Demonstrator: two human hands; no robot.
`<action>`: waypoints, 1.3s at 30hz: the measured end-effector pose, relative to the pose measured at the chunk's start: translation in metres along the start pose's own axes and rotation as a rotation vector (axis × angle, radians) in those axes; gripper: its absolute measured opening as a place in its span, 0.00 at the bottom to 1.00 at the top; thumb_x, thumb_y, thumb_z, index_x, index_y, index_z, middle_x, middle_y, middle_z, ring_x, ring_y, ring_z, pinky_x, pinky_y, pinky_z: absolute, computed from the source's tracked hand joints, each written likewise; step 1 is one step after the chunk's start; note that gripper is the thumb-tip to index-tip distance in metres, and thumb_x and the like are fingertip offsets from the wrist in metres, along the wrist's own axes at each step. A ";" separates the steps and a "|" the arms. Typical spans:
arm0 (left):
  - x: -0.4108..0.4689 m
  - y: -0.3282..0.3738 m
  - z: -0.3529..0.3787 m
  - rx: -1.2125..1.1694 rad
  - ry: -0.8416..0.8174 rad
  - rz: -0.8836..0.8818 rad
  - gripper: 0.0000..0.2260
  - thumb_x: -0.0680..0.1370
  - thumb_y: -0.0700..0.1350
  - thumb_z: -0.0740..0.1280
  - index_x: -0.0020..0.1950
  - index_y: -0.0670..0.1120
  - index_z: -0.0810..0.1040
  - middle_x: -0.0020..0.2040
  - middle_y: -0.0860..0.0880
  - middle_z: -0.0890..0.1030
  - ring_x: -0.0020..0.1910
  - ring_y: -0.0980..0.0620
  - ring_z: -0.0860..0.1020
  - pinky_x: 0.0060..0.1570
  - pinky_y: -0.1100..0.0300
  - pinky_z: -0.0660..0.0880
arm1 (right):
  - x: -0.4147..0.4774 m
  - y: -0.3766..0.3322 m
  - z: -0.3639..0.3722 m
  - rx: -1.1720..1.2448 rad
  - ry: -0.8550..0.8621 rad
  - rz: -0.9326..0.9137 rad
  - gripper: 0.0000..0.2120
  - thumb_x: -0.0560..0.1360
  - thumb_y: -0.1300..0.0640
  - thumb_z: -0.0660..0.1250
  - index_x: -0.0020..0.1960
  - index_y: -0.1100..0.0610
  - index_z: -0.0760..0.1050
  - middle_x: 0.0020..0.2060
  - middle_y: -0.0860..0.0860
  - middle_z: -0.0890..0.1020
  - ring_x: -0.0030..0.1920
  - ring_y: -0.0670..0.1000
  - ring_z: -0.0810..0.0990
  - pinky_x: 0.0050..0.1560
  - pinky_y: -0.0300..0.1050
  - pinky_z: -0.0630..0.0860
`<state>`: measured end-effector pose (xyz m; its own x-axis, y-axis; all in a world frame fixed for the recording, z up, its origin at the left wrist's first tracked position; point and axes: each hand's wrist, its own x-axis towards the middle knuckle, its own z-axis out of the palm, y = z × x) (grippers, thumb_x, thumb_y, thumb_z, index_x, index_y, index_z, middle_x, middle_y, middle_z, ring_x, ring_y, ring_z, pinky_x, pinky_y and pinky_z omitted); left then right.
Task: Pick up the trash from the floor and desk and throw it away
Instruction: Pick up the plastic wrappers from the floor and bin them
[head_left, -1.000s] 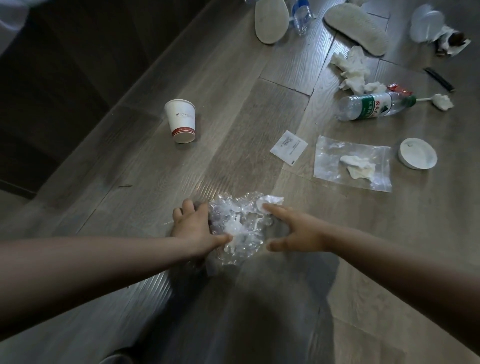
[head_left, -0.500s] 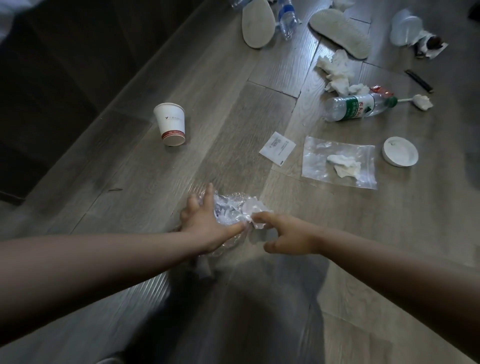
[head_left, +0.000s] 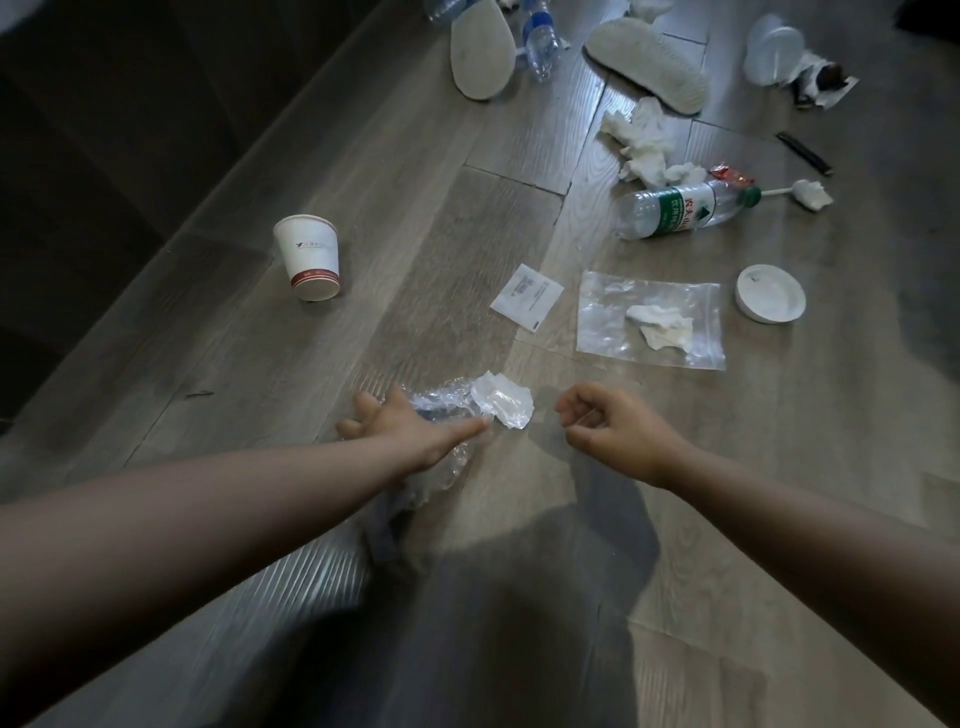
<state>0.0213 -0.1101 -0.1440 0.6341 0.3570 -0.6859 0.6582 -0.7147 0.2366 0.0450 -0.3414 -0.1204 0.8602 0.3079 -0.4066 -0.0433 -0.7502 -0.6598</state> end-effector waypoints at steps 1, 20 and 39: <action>0.001 0.007 -0.001 -0.014 -0.002 -0.036 0.60 0.54 0.81 0.62 0.78 0.51 0.49 0.76 0.43 0.46 0.73 0.33 0.50 0.69 0.38 0.56 | 0.000 0.003 -0.001 -0.003 0.010 0.004 0.11 0.73 0.62 0.67 0.55 0.56 0.77 0.45 0.50 0.80 0.43 0.46 0.78 0.48 0.43 0.78; 0.017 0.037 0.009 0.037 0.040 -0.173 0.56 0.59 0.67 0.75 0.76 0.47 0.47 0.74 0.42 0.46 0.72 0.31 0.52 0.68 0.38 0.58 | 0.006 0.023 0.000 -0.020 0.003 0.044 0.12 0.73 0.58 0.68 0.57 0.55 0.77 0.45 0.48 0.79 0.46 0.47 0.79 0.48 0.44 0.78; 0.006 -0.054 0.025 0.107 0.298 0.333 0.33 0.64 0.62 0.74 0.62 0.50 0.68 0.61 0.47 0.62 0.61 0.44 0.61 0.57 0.52 0.67 | -0.004 -0.001 0.003 -0.048 -0.016 0.012 0.12 0.74 0.58 0.67 0.58 0.56 0.77 0.47 0.49 0.80 0.46 0.47 0.79 0.50 0.46 0.78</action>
<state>-0.0202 -0.0846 -0.1785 0.9035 0.2432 -0.3529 0.3629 -0.8722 0.3280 0.0402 -0.3398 -0.1201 0.8516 0.3079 -0.4243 -0.0287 -0.7808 -0.6241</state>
